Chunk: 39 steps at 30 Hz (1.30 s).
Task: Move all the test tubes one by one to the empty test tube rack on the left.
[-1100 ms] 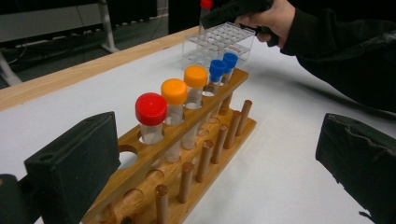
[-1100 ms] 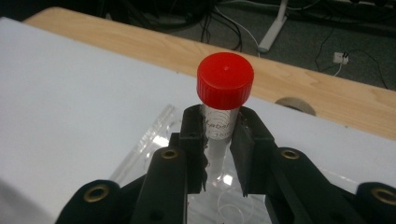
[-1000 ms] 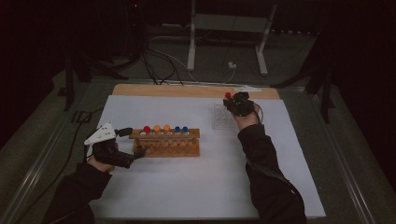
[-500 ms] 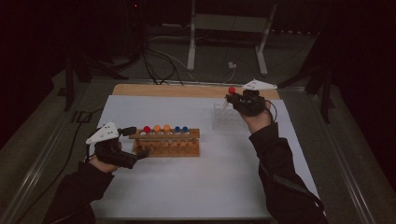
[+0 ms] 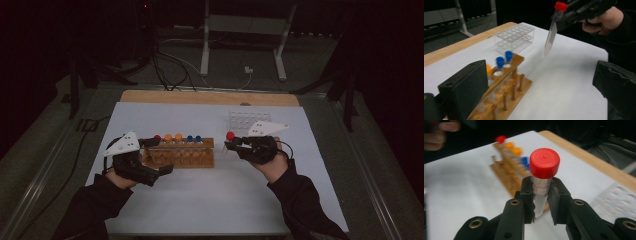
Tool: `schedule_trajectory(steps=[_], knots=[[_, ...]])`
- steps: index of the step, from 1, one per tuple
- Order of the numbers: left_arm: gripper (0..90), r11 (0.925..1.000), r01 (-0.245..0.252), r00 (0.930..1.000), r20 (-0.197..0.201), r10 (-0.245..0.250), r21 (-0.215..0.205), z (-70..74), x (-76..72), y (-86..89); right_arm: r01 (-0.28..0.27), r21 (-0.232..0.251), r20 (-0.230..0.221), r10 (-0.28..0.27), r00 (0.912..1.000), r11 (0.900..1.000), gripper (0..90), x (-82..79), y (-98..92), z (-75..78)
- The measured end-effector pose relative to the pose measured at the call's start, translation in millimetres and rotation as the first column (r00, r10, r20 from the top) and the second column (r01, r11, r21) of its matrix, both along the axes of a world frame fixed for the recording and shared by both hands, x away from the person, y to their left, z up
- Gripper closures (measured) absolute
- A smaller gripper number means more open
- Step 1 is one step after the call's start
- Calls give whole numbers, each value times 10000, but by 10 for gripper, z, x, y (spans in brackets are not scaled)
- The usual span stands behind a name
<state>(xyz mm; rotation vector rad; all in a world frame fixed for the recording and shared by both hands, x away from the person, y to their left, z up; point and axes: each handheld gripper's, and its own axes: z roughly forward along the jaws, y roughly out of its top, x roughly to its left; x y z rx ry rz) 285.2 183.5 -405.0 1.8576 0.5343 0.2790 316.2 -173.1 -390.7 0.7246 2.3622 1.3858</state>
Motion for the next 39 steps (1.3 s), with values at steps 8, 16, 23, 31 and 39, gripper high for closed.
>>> schedule_trajectory(steps=[8,16,23,31,39], knots=[[12,9968,781,9969,15,-782,160,52,-40,-309,-1260,-78,-173,1259,9919,9920,750,-284,283,-58],[152,9913,1309,9911,241,-1312,125,60,-60,-537,-1885,-384,-544,1863,9810,9813,750,-375,495,-224],[382,9889,1434,9889,336,-1447,385,-22,-27,-660,-2113,-375,-800,2079,9749,9767,751,-363,568,-286],[652,9826,1773,9834,291,-1791,554,-52,0,-737,-2077,-460,-726,2041,9762,9771,750,-350,575,-282],[716,9824,1785,9828,385,-1807,547,-18,11,-709,-1990,-221,-746,1969,9776,9798,691,-333,557,-281]])
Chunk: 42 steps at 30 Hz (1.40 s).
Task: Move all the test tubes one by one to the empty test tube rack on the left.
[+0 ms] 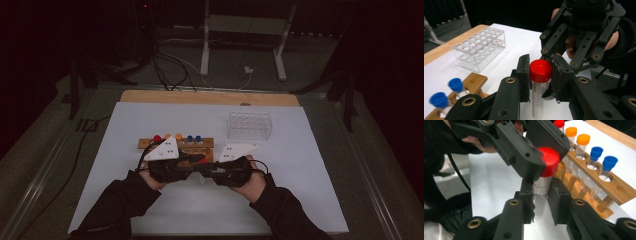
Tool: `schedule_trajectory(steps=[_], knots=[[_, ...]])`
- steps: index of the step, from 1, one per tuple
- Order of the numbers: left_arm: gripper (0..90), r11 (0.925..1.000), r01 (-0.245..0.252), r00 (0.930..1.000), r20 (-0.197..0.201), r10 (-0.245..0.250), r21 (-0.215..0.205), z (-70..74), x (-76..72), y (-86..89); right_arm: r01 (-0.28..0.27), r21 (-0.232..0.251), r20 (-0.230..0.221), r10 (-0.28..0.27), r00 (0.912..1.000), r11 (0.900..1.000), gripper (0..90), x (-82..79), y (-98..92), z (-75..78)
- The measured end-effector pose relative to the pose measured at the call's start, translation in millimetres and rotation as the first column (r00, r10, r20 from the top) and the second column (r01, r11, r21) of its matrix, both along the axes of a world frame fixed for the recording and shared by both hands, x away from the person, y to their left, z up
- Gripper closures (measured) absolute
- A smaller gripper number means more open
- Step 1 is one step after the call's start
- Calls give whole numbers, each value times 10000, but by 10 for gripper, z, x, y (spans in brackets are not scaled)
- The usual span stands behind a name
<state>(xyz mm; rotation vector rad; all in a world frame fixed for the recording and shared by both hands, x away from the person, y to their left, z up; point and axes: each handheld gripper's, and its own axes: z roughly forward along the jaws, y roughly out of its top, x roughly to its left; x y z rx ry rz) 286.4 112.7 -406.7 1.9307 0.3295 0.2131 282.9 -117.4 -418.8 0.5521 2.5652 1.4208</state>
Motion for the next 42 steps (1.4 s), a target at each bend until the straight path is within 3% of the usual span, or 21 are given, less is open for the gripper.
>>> schedule_trajectory(steps=[1,8,14,16,19,23,24,26,27,29,34,39,42], knots=[[716,10000,-45,10000,32,45,-33,17,1,18,10,69,-53,-9,10000,10000,620,4,-5,2],[718,9976,-688,9973,244,689,-81,134,32,258,388,624,342,-410,9986,9973,409,-16,-153,76],[718,9878,-1547,9870,406,1553,-182,212,57,557,953,916,490,-1000,9938,9912,153,-23,-324,115],[718,9829,-1824,9821,427,1834,-265,235,66,660,1106,1010,521,-1163,9918,9887,106,-33,-378,120],[718,9738,-2251,9728,488,2264,-310,264,80,808,1093,1078,523,-1155,9919,9881,7,-44,-453,117],[718,9574,-2872,9555,617,2886,-299,298,111,980,1194,1093,708,-1275,9893,9868,0,-68,-557,101],[718,9560,-2919,9540,637,2931,-281,307,122,1021,1322,1063,727,-1403,9874,9855,0,-75,-583,97],[718,9452,-3255,9421,769,3264,-241,321,144,1098,1399,1192,686,-1488,9865,9830,0,-80,-644,93],[718,9425,-3329,9393,770,3343,-302,325,161,1137,1532,1215,678,-1621,9844,9807,0,-85,-671,92],[718,9293,-3684,9247,933,3692,-262,327,197,1202,1606,1377,639,-1706,9833,9774,0,-93,-729,89],[718,9013,-4309,8971,868,4333,-450,277,339,1330,1847,1354,744,-1958,9778,9734,0,-112,-812,89],[718,8819,-4626,8811,636,4687,-903,167,462,1391,1916,1338,704,-2022,9768,9723,0,-105,-850,61],[718,8742,-4785,8729,637,4838,-826,89,509,1385,1946,1296,674,-2044,9766,9723,0,-93,-857,41]])
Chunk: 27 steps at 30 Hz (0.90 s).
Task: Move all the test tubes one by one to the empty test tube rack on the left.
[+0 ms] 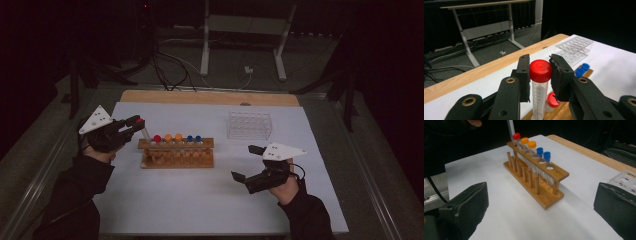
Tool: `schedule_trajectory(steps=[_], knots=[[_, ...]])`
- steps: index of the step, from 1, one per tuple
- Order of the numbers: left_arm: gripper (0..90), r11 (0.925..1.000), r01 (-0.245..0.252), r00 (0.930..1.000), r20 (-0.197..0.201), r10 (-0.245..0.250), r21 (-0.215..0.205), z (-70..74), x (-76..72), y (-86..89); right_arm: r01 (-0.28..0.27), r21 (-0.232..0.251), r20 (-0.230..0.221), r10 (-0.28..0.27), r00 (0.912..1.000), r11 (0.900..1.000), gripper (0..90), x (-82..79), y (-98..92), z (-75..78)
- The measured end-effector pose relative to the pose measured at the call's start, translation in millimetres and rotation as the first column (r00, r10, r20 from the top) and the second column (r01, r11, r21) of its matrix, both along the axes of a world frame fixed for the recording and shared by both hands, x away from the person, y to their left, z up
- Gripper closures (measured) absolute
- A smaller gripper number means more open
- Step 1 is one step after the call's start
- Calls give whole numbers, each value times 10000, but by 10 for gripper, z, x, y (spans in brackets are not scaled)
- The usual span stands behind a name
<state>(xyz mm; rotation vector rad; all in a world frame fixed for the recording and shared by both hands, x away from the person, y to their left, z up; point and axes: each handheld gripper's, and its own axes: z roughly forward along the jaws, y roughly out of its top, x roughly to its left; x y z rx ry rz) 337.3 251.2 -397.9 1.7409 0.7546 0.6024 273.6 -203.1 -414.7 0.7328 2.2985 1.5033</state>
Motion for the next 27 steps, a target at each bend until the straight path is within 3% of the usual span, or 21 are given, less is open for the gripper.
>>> schedule_trajectory(steps=[12,27], knots=[[718,9976,103,9980,-626,-60,688,-293,87,-87,-33,56,-1,33,10000,10000,0,3,-30,-6],[715,9919,216,9941,-1083,-80,1251,-502,111,-143,-56,71,-17,56,10000,10000,0,3,-49,-7]])
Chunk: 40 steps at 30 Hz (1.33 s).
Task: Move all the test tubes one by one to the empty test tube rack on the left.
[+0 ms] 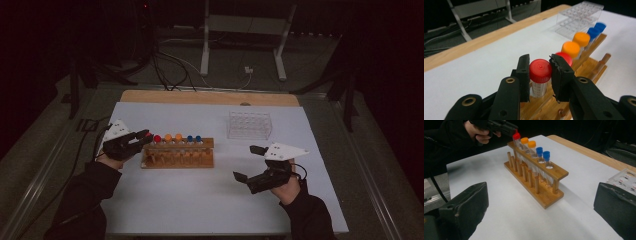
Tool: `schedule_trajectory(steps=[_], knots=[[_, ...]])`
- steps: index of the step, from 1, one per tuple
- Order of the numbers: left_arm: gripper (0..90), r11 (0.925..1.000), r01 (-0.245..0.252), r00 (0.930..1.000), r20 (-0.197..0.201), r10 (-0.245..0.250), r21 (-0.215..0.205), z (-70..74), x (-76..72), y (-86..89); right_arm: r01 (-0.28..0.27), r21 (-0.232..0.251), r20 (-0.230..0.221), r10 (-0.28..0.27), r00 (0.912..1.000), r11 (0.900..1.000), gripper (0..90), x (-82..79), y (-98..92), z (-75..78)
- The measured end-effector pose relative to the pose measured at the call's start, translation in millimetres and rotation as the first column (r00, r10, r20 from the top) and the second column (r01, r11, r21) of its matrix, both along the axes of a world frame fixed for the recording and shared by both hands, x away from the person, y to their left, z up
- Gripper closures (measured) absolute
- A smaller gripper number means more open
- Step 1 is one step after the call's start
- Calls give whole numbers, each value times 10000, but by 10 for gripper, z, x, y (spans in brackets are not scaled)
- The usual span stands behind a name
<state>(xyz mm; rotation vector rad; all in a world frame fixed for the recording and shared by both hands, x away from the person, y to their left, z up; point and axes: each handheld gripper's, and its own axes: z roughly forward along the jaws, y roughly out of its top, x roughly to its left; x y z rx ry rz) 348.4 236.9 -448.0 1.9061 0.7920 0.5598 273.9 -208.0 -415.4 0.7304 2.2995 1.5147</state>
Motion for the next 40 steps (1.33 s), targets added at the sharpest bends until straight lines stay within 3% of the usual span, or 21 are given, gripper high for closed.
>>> schedule_trajectory(steps=[5,9,14,17,20,23,25,28,31,33,40], knots=[[697,9999,64,9999,-134,-65,-128,15,-1,28,-57,31,-38,58,10000,10000,0,-1,-6,-4],[454,9987,278,9993,-224,-287,-428,62,-77,73,-45,73,14,45,10000,10000,0,-6,-21,-2],[304,9962,557,9982,-196,-571,-665,121,-291,137,180,116,-58,-179,9998,9998,0,-16,-103,-40],[197,9905,987,9943,-305,-1020,-953,115,-441,127,328,90,-100,-327,9994,9994,0,-22,-157,-94],[112,9801,1592,9856,-380,-1647,-1185,65,-578,88,490,-7,-117,-490,9987,9988,0,-29,-193,-161],[28,9746,1878,9792,-542,-1954,-1217,-20,-685,9,650,-159,-48,-651,9979,9978,0,-51,-219,-223],[15,9752,1859,9798,-511,-1931,-1201,-103,-760,-50,769,-297,33,-768,9970,9966,0,-72,-236,-267],[5,9711,2024,9752,-644,-2116,-1264,-253,-854,-125,812,-410,-71,-815,9966,9959,0,-85,-263,-355],[5,9758,1915,9773,-710,-1994,-1055,-381,-917,-182,1040,-670,80,-1037,9946,9923,0,-101,-278,-450],[5,9781,1740,9801,-765,-1833,-1139,-449,-932,-190,1163,-728,90,-1159,9932,9905,0,-97,-293,-496],[5,9811,1593,9830,-748,-1679,-1096,-533,-908,-137,1358,-805,102,-1355,9907,9875,0,-67,-314,-554]])
